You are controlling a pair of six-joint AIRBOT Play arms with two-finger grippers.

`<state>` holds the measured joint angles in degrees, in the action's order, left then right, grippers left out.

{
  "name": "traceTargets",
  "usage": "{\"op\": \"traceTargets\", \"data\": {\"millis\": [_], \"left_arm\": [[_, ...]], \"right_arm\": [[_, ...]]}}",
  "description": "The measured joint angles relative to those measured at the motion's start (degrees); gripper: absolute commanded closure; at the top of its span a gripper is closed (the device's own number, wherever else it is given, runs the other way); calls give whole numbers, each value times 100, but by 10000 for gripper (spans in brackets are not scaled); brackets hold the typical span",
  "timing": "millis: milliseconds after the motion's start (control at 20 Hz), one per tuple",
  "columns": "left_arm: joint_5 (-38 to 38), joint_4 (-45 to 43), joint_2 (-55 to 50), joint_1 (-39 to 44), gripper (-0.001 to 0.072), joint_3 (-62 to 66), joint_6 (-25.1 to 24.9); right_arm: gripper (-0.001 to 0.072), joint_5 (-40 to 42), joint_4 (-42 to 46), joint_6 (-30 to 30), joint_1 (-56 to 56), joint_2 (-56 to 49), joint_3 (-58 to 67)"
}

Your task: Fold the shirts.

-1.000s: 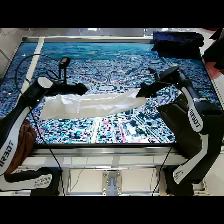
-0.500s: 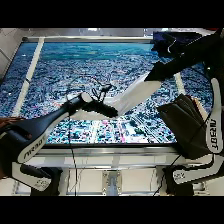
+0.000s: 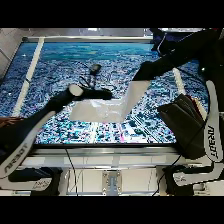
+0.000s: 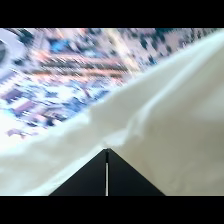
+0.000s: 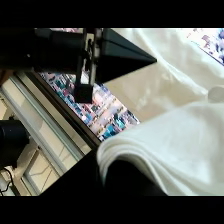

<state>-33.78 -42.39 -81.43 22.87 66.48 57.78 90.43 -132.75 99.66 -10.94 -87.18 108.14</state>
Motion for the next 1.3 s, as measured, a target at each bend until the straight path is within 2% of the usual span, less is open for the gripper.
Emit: {"op": "traceTargets", "data": {"millis": [300, 350, 400, 450, 600, 700, 800, 1050, 1150, 1300], "left_arm": [[-892, -533, 1663, -2457, 697, 7, 376], [-1086, -560, 1899, -2828, 697, 7, 391], [-1263, -579, 2098, -3156, 697, 7, 409], [-1453, -601, 2284, -3471, 697, 7, 444], [-1840, -640, 2662, -4170, 697, 7, 479], [-1974, -640, 2785, -4463, 697, 7, 481], [-2048, -645, 2846, -4627, 697, 0, 481], [-2140, -647, 2889, -4763, 697, -142, 483], [-2153, -645, 2898, -4778, 697, -234, 483], [-2168, -647, 2900, -4791, 697, -378, 483]], "right_arm": [[694, -1698, 223, -7, -1611, -573, -2], [560, -2020, 221, -13, -1906, -754, -2], [272, -2302, 229, -48, -2157, -920, -2], [64, -2634, 229, -120, -2406, -1075, -2], [75, -3300, 284, -275, -2907, -1355, 9], [79, -3373, 503, -334, -2968, -1421, 81], [79, -2981, 966, -431, -2839, -1456, 251], [79, -883, 2811, -739, -1864, -1480, 511], [79, -459, 3051, -789, -1362, -1480, 417], [79, -420, 2660, -844, -745, -1484, -76]]}}
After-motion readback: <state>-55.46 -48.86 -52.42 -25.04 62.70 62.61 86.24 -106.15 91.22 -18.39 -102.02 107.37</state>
